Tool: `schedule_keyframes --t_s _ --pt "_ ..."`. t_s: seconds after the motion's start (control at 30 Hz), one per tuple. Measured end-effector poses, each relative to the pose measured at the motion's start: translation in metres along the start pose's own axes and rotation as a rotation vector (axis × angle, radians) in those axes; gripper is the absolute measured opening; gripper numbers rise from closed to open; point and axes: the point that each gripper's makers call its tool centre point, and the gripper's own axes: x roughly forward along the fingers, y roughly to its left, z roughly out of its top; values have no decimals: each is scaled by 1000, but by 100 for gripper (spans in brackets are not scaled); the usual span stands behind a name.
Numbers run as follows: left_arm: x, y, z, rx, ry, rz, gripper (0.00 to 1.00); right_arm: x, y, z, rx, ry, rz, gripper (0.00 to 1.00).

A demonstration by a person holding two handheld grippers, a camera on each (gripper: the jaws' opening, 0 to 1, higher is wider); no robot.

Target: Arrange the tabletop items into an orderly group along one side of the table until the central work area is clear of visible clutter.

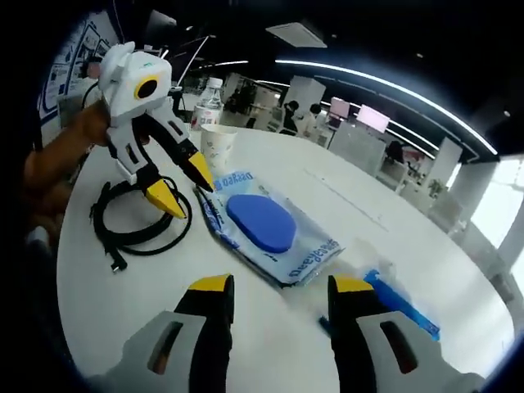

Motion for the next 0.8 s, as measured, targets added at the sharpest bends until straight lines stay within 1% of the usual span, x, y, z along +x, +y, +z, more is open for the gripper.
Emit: schedule_keyframes --t_s 0.07,0.1,0.13,0.2,0.23,0.3,0.33,0.37,0.4,0.47,0.53,0.57,0.6,0.7,0.77,0.8 --pt "-4 1 6 -15 -26 16 25 -3 -3 3 -7 -11 -13 47" --pt "-7 3 10 -1 -46 20 24 -4 -2 8 -14 -23 -13 47" --pt "-9 4 12 -4 -53 22 24 -6 -2 9 -10 -31 -12 48" --pt "-13 4 17 -19 -75 19 25 -12 1 11 -3 -42 -8 50" --pt "-16 4 20 -19 -92 11 26 -14 0 12 0 -49 -7 53" --pt "-21 7 23 -60 -106 26 32 -16 -3 12 4 -54 -9 61" --pt "-24 9 25 -54 -105 33 34 -18 -2 14 -6 -56 -4 66" --pt "-26 16 27 -52 -108 39 38 -20 -3 15 -6 -57 -11 70" --pt "-28 21 29 -54 -110 49 42 -23 -4 18 -13 -66 -21 72" --pt "-31 25 32 -49 -118 55 45 -27 -6 21 -13 -76 -25 75" --pt "-36 32 35 -70 -128 56 47 -31 -6 24 3 -81 -18 80" --pt "-39 34 36 -73 -135 61 48 -32 -7 25 6 -88 -19 81" --pt "-43 39 37 -83 -146 74 52 -35 -9 27 15 -99 -27 82" --pt "-55 51 33 -92 -127 115 63 -39 -14 25 35 -97 -35 90" --pt "-63 57 30 -83 -117 137 66 -42 -21 23 58 -94 -63 97" --pt "-66 59 29 -87 -116 140 71 -42 -22 22 56 -86 -64 100"
